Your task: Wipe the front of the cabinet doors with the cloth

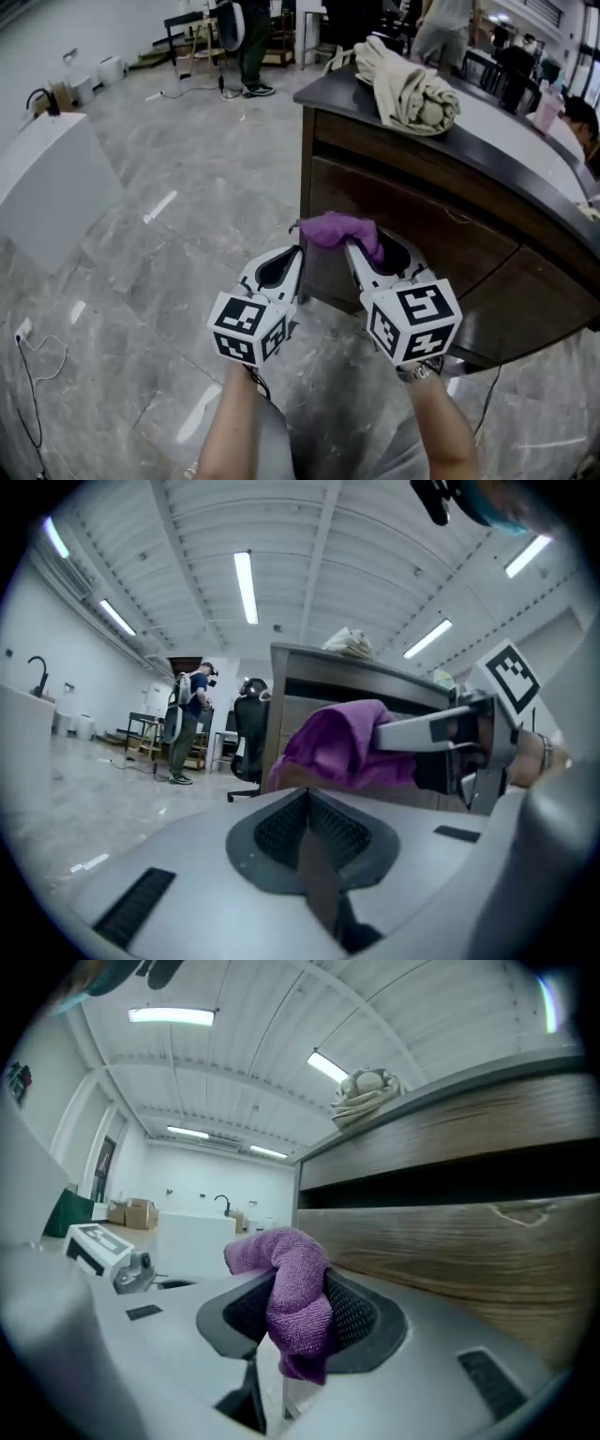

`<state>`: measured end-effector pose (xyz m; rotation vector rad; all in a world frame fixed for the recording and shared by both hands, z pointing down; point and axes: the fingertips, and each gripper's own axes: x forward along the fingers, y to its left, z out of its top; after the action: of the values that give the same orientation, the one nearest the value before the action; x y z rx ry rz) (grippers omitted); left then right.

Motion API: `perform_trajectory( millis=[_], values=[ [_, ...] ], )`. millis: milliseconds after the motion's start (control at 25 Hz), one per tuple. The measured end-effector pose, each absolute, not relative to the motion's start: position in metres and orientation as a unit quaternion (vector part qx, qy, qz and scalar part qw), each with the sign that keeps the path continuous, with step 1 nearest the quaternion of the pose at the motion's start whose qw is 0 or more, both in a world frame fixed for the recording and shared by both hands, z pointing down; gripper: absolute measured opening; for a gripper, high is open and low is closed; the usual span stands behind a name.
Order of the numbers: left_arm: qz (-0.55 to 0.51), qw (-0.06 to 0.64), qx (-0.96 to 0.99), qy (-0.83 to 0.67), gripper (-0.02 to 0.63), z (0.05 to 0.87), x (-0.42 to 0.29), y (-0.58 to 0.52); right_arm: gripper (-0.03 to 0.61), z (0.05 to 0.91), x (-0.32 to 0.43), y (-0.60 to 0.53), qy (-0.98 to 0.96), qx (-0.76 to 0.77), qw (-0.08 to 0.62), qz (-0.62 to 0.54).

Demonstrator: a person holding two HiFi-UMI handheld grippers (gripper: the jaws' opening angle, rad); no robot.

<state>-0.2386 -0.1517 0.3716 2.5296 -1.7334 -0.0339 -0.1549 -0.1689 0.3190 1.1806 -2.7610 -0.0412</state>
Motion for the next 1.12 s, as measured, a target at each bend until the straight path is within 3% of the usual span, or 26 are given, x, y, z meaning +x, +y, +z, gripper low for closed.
perform_trajectory(
  millis=[200,680,880,1120],
  values=[
    [-0.046,0.031,0.819,-0.571,0.011,0.364,-0.234,-0.156,0.149,0.300,-0.201,-0.189,-0.908,0.414,0.054,-0.009],
    [-0.072,0.032,0.828,-0.554,0.011,0.360,-0.235,-0.162,0.149,0.279,-0.212,-0.221,-0.886,0.461,0.021,0.040],
    [-0.112,0.063,0.832,-0.540,0.011,0.358,-0.232,-0.168,0.149,0.282,-0.190,-0.219,-0.882,0.469,0.018,0.041],
    [-0.094,0.048,0.836,-0.539,0.011,0.358,-0.223,-0.170,0.147,0.285,-0.134,-0.210,-0.872,0.488,0.026,0.018]
  ],
)
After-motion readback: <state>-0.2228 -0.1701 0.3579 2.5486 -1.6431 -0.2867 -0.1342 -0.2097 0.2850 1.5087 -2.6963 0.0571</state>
